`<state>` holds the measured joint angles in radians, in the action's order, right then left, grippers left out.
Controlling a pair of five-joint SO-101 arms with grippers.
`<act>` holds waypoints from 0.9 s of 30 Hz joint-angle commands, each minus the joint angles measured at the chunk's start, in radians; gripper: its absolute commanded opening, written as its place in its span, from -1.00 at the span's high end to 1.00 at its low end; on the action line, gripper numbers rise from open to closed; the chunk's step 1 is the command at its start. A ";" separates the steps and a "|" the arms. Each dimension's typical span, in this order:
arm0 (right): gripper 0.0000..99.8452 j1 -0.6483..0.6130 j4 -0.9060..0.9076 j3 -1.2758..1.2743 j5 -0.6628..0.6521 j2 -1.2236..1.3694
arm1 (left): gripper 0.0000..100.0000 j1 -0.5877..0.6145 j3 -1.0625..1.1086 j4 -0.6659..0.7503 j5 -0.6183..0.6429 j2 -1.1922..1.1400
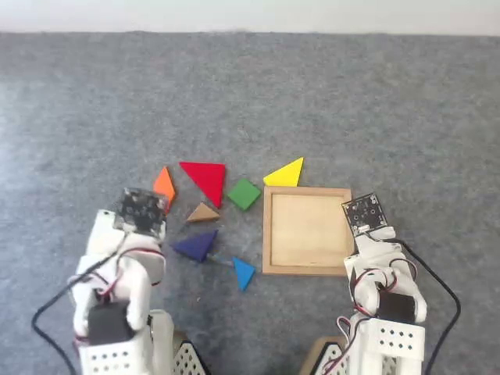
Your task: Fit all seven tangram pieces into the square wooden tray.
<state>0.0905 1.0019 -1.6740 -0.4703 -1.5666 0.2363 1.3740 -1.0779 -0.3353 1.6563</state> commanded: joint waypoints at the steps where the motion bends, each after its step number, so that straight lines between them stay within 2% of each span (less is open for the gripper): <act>1: 0.92 0.001 -0.019 -0.017 0.003 -0.012 | 0.74 0.012 -0.289 -0.009 0.025 -0.379; 8: 0.92 0.001 -0.019 -0.017 0.003 -0.012 | 0.55 -0.094 -0.782 -0.107 0.232 -1.103; 12: 0.92 0.001 -0.019 -0.017 0.003 -0.012 | 0.53 -0.167 -1.000 -0.115 0.376 -1.399; 15: 0.92 0.001 -0.019 -0.017 0.003 -0.012 | 0.52 -0.224 -1.113 -0.120 0.488 -1.580; 17: 0.92 0.001 -0.019 -0.017 0.003 -0.012 | 0.52 -0.252 -1.165 -0.123 0.520 -1.685; 22: 0.92 0.001 -0.019 -0.017 0.003 -0.012 | 0.52 -0.252 -1.270 -0.121 0.684 -1.916; 25: 0.92 0.001 -0.019 -0.017 0.003 -0.012 | 0.52 -0.261 -1.336 -0.181 0.715 -2.008; 27: 0.92 0.001 -0.019 -0.017 0.003 -0.012 | 0.52 -0.249 -1.388 -0.224 0.792 -2.058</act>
<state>0.0905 1.0019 -1.6740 -0.4703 -1.5666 -0.0184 0.1112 -1.2252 0.3460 -0.3460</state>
